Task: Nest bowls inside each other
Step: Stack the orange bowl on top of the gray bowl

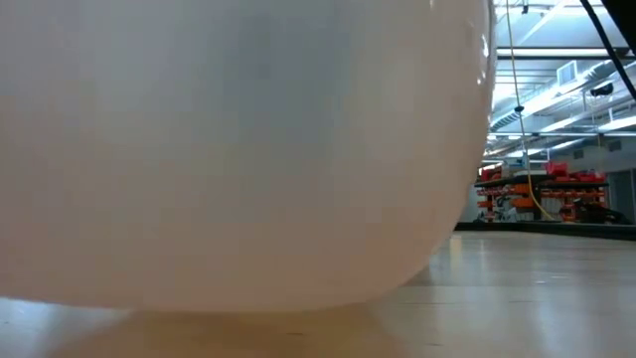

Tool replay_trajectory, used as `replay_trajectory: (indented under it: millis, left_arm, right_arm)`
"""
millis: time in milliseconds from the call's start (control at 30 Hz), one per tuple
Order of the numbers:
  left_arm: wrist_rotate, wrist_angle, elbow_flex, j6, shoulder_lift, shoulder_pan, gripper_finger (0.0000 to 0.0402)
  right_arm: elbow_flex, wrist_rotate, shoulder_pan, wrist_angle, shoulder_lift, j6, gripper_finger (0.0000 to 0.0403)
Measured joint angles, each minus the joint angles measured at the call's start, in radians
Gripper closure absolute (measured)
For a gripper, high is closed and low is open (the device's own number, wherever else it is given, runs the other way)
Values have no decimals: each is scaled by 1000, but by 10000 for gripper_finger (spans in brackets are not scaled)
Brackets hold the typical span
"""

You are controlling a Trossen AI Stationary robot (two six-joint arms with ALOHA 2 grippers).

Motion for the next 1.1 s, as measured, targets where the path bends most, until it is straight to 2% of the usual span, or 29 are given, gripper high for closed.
replay_trajectory:
  millis: [333, 467, 800, 1100]
  left_arm:
    - [-1, 18, 0, 1, 0, 0, 390]
    - [-1, 19, 0, 1, 0, 0, 377]
    - [-1, 24, 0, 1, 0, 0, 380]
    - [-1, 26, 0, 1, 0, 0, 387]
  right_arm:
    - [11, 21, 1, -39, 0, -67, 398]
    - [73, 92, 5, -141, 1, -112, 398]
    - [399, 357, 15, -532, 1, -249, 398]
    - [650, 484, -98, -855, 1, -250, 398]
